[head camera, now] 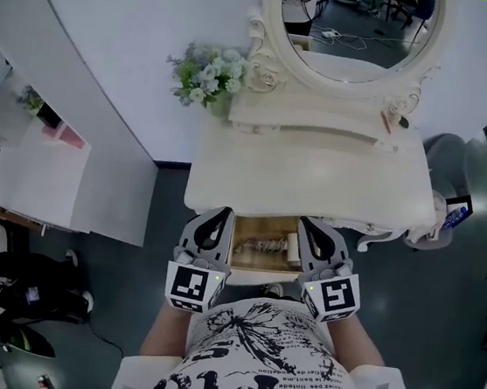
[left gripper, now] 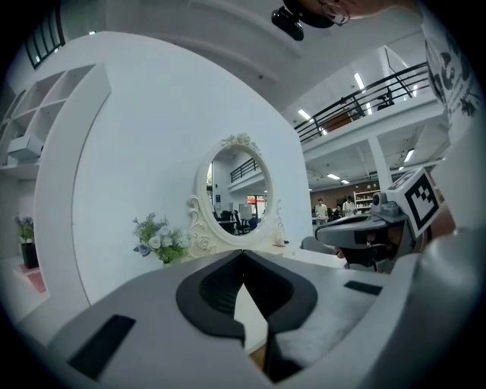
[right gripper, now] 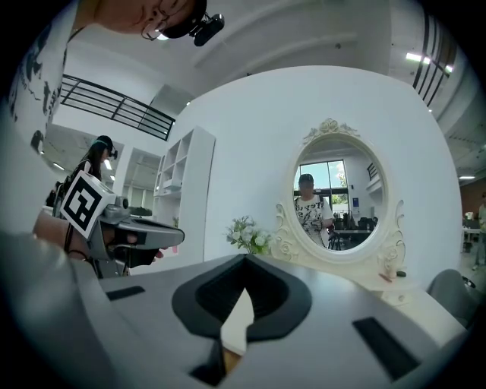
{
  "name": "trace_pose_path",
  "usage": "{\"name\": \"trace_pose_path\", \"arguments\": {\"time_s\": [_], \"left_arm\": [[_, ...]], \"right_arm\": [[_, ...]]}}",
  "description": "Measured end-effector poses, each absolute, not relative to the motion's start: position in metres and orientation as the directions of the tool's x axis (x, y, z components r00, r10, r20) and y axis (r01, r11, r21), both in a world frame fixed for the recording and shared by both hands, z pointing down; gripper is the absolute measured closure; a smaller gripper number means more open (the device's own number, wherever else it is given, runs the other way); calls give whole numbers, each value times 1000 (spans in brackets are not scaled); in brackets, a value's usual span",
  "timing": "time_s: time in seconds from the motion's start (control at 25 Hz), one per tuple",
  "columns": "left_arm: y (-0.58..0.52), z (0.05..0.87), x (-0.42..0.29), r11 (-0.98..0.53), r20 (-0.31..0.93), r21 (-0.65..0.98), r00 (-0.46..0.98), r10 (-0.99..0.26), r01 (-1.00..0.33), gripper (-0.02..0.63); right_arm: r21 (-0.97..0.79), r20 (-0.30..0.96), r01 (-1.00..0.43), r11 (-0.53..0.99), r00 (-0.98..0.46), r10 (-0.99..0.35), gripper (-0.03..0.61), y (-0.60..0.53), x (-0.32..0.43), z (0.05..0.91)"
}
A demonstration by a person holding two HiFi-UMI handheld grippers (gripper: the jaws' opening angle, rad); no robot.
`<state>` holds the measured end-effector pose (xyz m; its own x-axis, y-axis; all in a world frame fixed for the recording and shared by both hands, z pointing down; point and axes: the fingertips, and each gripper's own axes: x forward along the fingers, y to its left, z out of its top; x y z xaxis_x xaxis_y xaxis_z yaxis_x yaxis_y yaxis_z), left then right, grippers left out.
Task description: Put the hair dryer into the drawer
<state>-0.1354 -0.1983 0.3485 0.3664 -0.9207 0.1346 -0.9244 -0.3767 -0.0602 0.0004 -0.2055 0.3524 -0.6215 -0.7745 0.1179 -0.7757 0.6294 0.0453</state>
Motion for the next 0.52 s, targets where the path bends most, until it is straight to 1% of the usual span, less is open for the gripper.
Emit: {"name": "trace_pose_path", "arguments": {"time_s": [0.2, 0.32, 0.52], "left_arm": [[-199, 348, -134, -373, 134, -82, 361, -923, -924, 592], [-203, 348, -132, -352, 143, -66, 341, -929, -934, 592], [-205, 343, -125, -358, 127, -58, 348, -929, -932, 592]], "right_arm": [[31, 119, -777, 629, -622, -774, 569, -204, 0, 354], [28, 125, -777, 629, -622, -773, 569, -204, 3, 355], [28, 120, -777, 628, -621, -774, 569, -205, 3, 353]]}}
